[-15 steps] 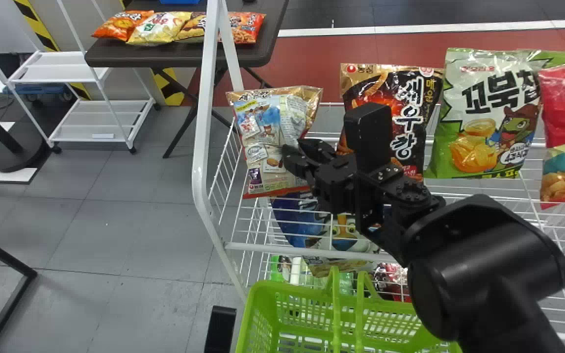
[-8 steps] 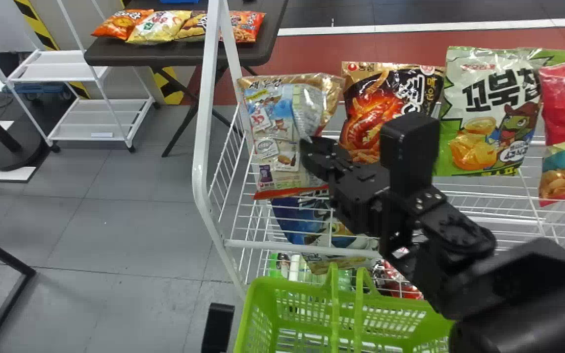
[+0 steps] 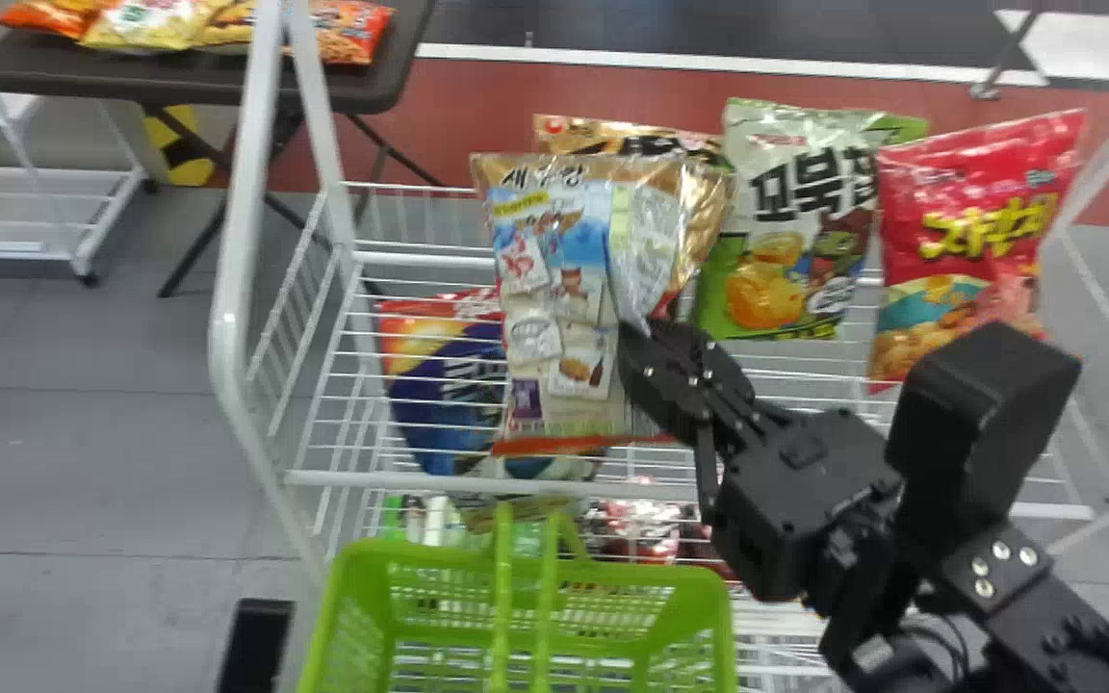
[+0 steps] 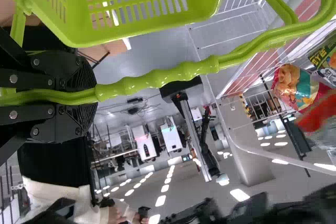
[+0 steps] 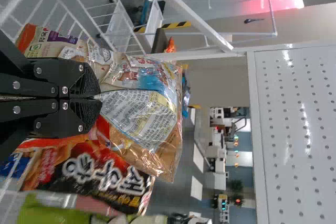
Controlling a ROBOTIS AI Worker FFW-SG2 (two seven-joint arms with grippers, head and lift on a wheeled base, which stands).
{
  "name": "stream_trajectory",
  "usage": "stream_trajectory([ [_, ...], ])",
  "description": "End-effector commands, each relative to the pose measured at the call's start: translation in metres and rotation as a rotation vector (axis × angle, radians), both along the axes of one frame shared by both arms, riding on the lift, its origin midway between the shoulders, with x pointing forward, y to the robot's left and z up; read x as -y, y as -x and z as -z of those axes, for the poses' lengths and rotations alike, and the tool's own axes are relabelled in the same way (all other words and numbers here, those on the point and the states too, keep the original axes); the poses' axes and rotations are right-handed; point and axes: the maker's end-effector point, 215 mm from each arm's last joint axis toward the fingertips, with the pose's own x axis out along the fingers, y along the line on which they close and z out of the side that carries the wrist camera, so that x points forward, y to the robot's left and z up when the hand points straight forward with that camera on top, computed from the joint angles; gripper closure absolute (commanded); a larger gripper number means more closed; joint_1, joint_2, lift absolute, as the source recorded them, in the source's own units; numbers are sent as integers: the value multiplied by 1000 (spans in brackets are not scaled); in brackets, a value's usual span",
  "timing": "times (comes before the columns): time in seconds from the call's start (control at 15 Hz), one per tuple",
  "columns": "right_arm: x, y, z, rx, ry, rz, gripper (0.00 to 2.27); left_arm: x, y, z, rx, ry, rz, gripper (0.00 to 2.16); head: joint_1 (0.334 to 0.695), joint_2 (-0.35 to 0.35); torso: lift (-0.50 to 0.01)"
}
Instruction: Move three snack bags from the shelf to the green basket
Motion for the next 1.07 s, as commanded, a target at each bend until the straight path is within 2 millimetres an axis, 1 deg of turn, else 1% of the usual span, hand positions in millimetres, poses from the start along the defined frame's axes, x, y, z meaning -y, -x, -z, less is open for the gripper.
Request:
stream_trajectory([
  [0.0, 22, 21, 29, -116, 68, 17, 2246, 0, 0, 3, -8, -4, -23, 2142, 695, -173, -48],
  [0.07, 32, 30, 39, -156, 85, 31, 2246, 0, 0, 3, -6, -5, -24, 2142, 695, -191, -48],
  [0.13, 40, 41, 52, -207, 101, 35, 2246, -1, -1, 4, -7, -8, -26, 2142, 695, -212, -48],
  [0.2, 48, 52, 69, -269, 120, 43, 2246, -3, -3, 5, -5, -13, -31, 2142, 695, -253, -48],
  [0.27, 54, 61, 82, -324, 140, 47, 2246, -4, -3, 5, -5, -14, -32, 2142, 695, -276, -48],
  [0.4, 74, 80, 108, -427, 210, 81, 2246, -3, -4, 5, -5, -13, -35, 2142, 695, -315, -48],
  [0.47, 78, 91, 118, -480, 225, 78, 2246, -2, -4, 3, -3, -9, -36, 2142, 695, -333, -48],
  [0.53, 82, 110, 135, -566, 235, 75, 2246, -2, -4, 4, -3, -10, -36, 2142, 695, -350, -48],
  [0.6, 81, 129, 149, -646, 238, 64, 2246, -3, -5, 3, -3, -8, -38, 2142, 695, -350, -48],
  [0.67, 79, 144, 161, -704, 241, 56, 2246, -3, -5, 3, -3, -8, -38, 2142, 695, -350, -48],
  [0.73, 71, 152, 171, -733, 232, 38, 2246, -3, -5, 3, -2, -8, -38, 2142, 695, -350, -48],
  [0.8, 61, 156, 176, -748, 214, 17, 2246, -2, -5, 3, -2, -6, -36, 2142, 695, -350, -48],
  [0.87, 52, 155, 177, -746, 195, -4, 2246, -1, -4, 2, -1, -4, -33, 2142, 695, -350, -48],
  [1.0, 32, 147, 173, -722, 140, -51, 2246, 1, -4, 0, 2, -2, -30, 2142, 695, -350, -48],
])
